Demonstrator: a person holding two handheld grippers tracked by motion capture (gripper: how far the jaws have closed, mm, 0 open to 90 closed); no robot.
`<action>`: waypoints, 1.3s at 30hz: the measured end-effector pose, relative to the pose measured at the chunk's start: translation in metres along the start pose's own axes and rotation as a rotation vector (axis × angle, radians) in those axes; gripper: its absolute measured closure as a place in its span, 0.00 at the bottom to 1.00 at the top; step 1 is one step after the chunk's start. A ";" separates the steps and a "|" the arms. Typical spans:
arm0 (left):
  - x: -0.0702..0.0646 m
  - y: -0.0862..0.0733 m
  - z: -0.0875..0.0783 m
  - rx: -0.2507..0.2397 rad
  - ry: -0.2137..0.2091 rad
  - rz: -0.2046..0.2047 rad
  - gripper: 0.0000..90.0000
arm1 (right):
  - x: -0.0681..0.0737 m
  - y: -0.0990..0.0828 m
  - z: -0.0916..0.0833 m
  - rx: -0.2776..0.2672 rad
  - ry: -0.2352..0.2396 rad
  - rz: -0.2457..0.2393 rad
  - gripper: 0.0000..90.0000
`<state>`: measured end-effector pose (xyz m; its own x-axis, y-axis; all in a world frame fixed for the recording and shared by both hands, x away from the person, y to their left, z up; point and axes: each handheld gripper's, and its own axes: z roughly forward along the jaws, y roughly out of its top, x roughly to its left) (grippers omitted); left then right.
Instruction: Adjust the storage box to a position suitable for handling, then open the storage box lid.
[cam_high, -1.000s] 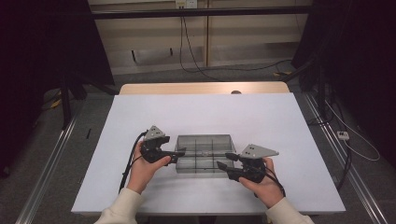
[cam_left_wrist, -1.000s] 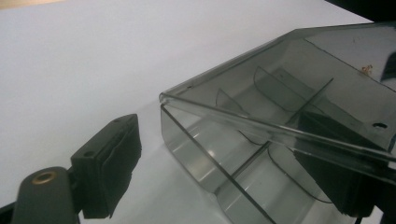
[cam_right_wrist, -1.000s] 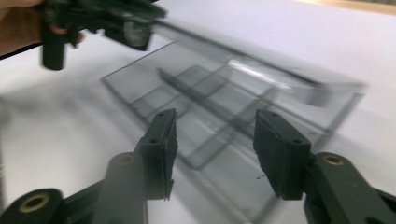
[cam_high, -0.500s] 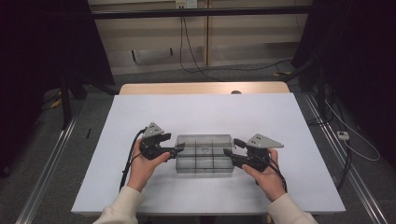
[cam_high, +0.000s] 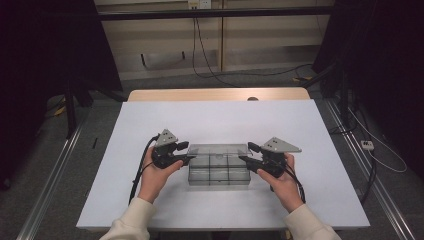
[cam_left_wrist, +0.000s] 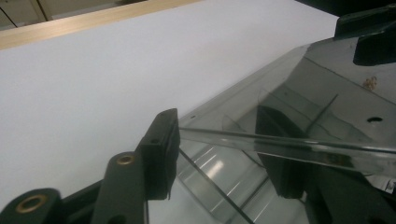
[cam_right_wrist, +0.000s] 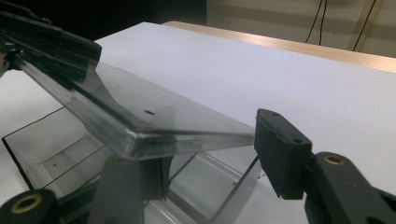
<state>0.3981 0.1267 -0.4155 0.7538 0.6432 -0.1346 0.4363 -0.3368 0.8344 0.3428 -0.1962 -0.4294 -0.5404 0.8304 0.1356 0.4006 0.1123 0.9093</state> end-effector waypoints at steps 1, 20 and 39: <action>0.000 0.000 0.000 -0.003 -0.006 -0.009 0.57 | 0.000 0.000 0.000 0.000 0.000 0.000 0.53; 0.003 0.005 0.003 -0.018 -0.004 -0.034 0.65 | -0.005 0.006 0.010 -0.021 -0.008 0.014 0.53; 0.008 0.011 0.009 -0.032 0.005 -0.054 0.65 | -0.007 0.013 0.022 -0.030 -0.008 0.016 0.54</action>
<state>0.4133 0.1225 -0.4125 0.7273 0.6630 -0.1775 0.4604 -0.2796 0.8425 0.3679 -0.1890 -0.4273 -0.5277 0.8366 0.1471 0.3865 0.0823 0.9186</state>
